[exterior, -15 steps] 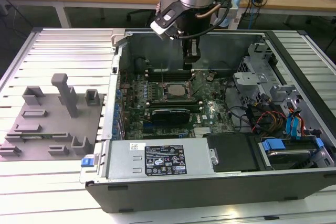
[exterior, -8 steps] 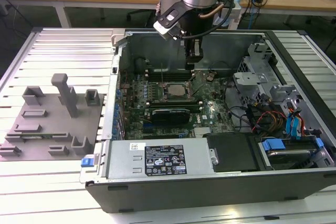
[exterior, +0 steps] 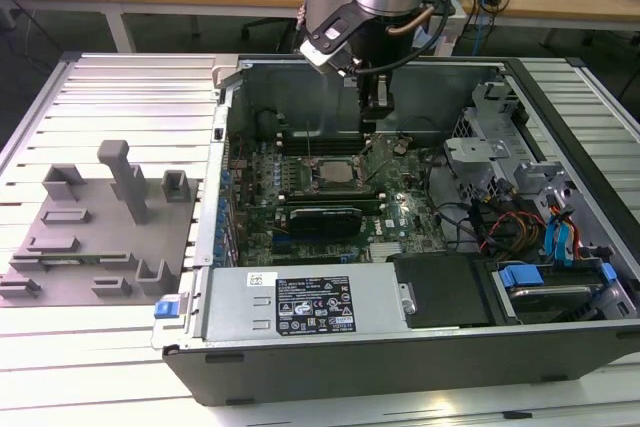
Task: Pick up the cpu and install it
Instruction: 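Close the cpu cover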
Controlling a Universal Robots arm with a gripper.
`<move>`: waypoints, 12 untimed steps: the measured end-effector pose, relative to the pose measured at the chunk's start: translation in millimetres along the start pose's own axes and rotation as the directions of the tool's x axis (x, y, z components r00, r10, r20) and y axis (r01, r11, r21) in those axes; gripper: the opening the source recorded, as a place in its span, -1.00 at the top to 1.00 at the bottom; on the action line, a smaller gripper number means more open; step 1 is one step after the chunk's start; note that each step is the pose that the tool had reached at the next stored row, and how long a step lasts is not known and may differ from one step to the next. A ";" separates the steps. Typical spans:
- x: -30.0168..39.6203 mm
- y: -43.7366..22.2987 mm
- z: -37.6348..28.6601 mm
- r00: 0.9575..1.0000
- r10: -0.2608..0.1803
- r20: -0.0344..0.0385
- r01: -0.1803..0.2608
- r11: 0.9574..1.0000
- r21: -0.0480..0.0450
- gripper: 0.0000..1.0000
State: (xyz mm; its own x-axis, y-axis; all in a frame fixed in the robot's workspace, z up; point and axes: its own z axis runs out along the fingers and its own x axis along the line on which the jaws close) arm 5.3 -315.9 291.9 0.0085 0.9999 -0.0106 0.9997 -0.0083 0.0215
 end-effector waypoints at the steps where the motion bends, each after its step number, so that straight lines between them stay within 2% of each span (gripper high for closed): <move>1: 0.0 1.2 0.0 1.000 0.000 0.000 0.000 1.000 0.000 0.79; 12: 0.1 12.7 0.3 1.000 0.000 0.000 0.000 1.000 0.000 0.79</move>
State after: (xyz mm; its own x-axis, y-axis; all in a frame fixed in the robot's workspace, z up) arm 18.0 -315.9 291.8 0.0086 0.9999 -0.0105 0.9997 -0.0083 0.0215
